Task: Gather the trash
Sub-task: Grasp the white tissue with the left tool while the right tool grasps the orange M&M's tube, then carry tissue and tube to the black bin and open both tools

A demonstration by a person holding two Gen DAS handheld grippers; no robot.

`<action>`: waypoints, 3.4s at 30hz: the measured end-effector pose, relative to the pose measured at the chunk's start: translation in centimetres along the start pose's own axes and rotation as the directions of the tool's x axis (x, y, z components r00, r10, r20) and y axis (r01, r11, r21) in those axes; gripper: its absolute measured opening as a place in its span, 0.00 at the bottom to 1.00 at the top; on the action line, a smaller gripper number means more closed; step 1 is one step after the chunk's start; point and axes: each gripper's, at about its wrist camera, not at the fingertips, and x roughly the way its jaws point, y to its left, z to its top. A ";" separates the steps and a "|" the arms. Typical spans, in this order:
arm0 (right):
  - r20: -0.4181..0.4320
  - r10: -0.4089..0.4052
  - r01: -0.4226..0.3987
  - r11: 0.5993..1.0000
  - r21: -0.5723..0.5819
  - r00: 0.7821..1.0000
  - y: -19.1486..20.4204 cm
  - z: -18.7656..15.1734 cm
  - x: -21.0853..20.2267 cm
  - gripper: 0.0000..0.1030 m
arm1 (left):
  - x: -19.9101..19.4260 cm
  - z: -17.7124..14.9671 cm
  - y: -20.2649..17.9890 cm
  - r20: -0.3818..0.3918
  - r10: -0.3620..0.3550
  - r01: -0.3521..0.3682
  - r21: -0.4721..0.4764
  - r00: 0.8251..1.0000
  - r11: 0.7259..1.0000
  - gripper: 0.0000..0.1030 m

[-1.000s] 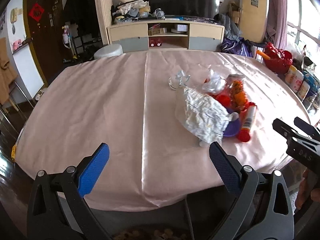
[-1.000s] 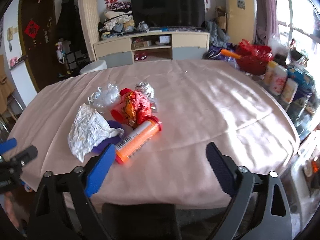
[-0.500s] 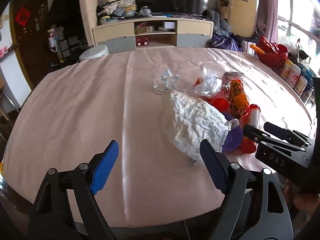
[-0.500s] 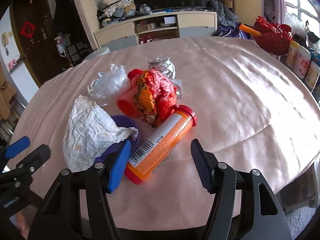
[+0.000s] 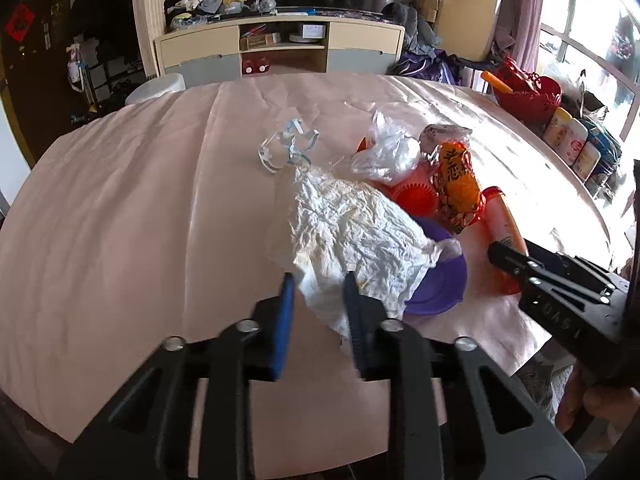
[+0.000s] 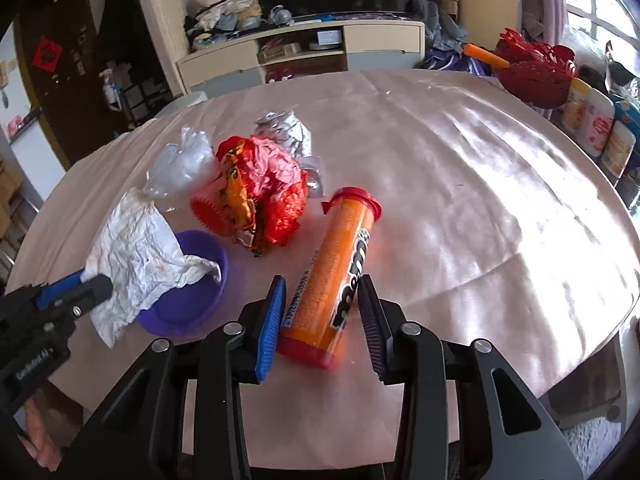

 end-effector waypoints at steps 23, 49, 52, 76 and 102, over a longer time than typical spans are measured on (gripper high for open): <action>0.146 0.081 -0.072 0.995 -0.062 0.986 -1.0 -0.2 -10.4 0.28 | -12.4 -0.5 -3.0 0.200 0.028 -0.034 0.026 0.979 0.999 0.00; -0.158 0.172 -0.189 0.977 -0.098 0.972 -2.5 -13.1 -10.5 0.28 | -8.0 -15.1 -9.0 -0.115 -0.138 0.124 -0.123 0.984 0.985 0.00; -0.217 0.181 -0.201 0.977 -0.076 0.959 -2.3 -14.2 -8.9 0.28 | -5.9 -16.8 -8.9 -0.173 -0.145 0.121 -0.142 0.974 0.982 0.00; -0.348 0.139 -0.146 0.989 0.006 0.927 -2.6 -15.6 -3.1 0.54 | -1.1 -19.8 -8.1 -0.310 -0.158 0.117 -0.148 0.938 0.982 0.31; -0.039 0.127 -0.128 0.991 -0.042 0.991 -3.4 -3.4 -7.3 0.93 | -7.0 -8.9 -1.8 -0.087 0.020 -0.034 -0.153 0.996 0.988 0.92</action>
